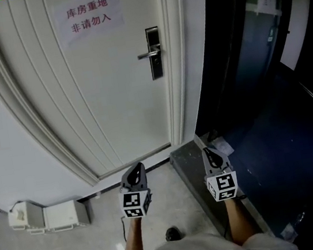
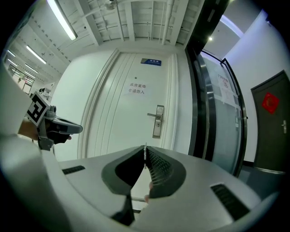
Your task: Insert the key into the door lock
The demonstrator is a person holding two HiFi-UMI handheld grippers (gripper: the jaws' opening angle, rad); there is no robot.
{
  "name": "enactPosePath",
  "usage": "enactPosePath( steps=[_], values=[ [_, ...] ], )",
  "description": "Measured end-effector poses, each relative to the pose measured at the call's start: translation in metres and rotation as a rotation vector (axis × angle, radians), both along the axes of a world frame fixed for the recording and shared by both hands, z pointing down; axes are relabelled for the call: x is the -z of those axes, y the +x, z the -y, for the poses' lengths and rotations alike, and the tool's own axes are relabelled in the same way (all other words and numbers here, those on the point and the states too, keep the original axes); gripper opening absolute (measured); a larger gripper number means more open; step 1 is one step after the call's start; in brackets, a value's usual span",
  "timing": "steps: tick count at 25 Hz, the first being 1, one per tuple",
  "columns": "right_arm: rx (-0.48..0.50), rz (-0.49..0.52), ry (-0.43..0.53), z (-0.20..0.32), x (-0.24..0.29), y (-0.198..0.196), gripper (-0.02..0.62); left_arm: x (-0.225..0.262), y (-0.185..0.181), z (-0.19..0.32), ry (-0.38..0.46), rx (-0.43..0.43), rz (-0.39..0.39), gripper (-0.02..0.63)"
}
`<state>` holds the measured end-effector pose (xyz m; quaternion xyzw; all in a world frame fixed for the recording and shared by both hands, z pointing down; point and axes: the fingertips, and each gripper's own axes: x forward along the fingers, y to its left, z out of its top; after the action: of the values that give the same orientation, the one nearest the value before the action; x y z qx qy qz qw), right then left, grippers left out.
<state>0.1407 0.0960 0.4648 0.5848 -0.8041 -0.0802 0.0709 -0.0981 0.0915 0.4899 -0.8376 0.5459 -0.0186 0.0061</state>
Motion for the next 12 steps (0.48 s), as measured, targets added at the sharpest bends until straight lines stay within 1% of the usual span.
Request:
enactPosePath(
  steps=[3,6,12],
  values=[
    [-0.006,-0.003,-0.002,0.038,0.000,-0.011,0.029,-0.002,-0.011,0.040,-0.006,-0.011,0.000,0.018],
    [-0.015,-0.011,-0.020,0.065,-0.001,-0.019,0.029,-0.003,-0.018,0.073,-0.016,-0.020,-0.005,0.018],
    [-0.044,-0.013,-0.058,0.100,-0.015,-0.010,0.029,-0.014,-0.010,0.115,-0.037,-0.050,-0.005,0.018]
  ],
)
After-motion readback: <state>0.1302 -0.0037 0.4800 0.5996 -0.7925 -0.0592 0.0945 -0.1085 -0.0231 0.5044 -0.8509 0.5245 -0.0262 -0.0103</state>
